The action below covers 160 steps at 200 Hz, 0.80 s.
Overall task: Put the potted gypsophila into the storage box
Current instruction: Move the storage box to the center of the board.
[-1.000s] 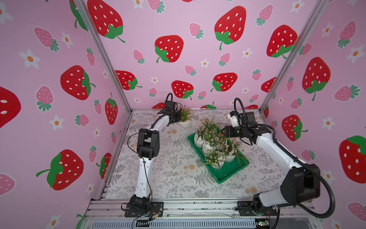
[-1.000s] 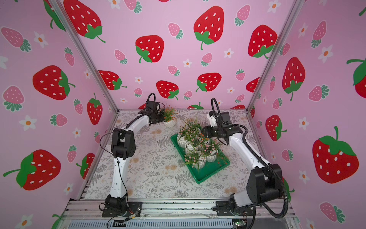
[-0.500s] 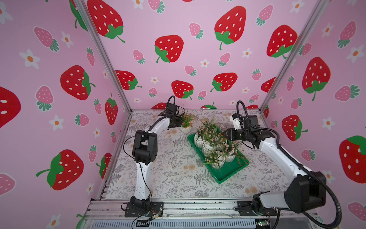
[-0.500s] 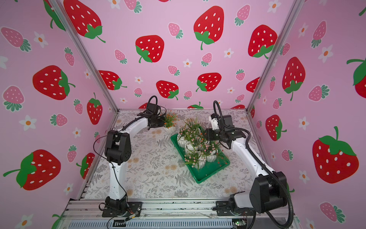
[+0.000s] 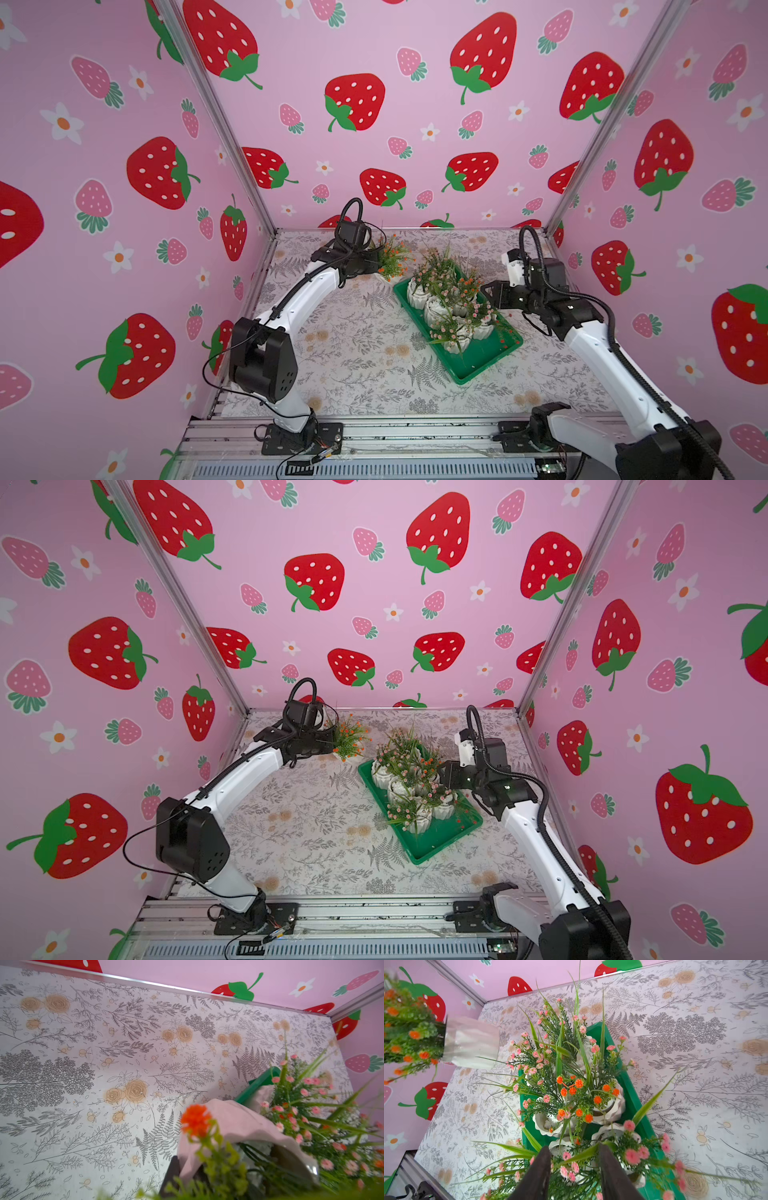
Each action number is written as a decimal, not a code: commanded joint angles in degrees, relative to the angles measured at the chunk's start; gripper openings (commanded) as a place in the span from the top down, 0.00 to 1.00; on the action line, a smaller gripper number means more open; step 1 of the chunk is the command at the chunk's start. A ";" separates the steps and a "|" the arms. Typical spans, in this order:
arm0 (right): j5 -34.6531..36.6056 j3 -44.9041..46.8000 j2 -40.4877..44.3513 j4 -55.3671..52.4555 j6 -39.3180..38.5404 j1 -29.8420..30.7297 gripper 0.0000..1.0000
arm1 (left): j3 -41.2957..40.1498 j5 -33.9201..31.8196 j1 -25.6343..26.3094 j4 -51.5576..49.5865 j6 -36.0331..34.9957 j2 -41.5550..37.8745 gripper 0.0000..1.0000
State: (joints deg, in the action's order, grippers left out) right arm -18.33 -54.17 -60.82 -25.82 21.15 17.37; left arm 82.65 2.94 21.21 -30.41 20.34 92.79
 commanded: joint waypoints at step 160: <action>0.13 10.25 18.90 -8.93 2.53 -10.09 0.58 | 13.79 12.94 24.97 -17.77 -12.64 -6.46 1.00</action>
State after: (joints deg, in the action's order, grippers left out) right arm -17.85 -43.97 -42.57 -32.75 23.94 8.38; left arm 92.18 12.51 46.00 -48.03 8.23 86.59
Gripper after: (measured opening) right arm 0.413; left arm 0.142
